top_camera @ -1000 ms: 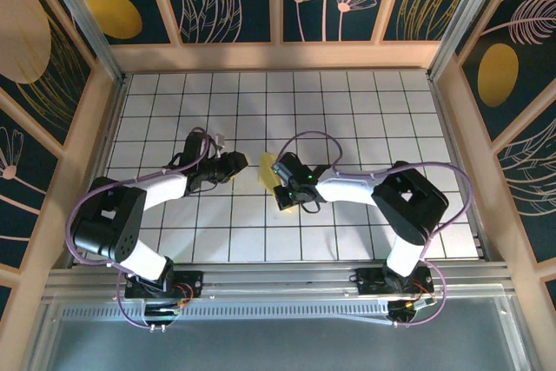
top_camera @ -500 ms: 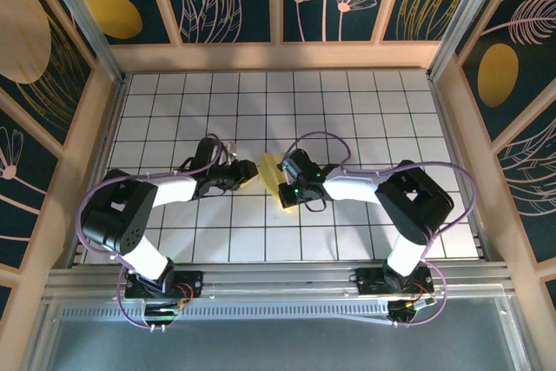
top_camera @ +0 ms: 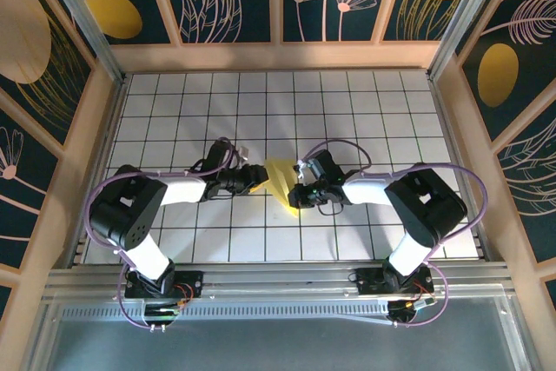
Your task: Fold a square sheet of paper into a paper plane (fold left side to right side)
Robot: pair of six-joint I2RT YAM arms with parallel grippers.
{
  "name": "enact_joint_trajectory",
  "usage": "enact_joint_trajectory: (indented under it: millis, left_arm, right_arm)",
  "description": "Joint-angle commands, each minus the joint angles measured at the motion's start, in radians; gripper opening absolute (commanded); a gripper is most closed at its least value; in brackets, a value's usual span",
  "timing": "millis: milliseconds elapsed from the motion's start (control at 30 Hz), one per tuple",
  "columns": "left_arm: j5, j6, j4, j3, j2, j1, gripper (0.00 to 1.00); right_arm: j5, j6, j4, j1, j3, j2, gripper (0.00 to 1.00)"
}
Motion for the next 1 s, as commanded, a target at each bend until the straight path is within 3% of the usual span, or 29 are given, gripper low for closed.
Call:
enact_joint_trajectory:
  millis: [0,400,967]
  left_arm:
    - [0.013,-0.021,0.032,0.051,0.026,-0.023,0.40]
    - [-0.020,0.026,-0.078,0.185,0.161,-0.077,0.39]
    - [-0.117,0.086,-0.205,0.242,0.233,-0.078,0.41]
  right_arm:
    - [-0.043,0.001,-0.025,-0.019,-0.029,-0.007,0.00]
    - [-0.038,-0.007,-0.024,-0.026,-0.032,0.008,0.00]
    - [-0.049,-0.016,-0.044,-0.031,-0.002,-0.028,0.20]
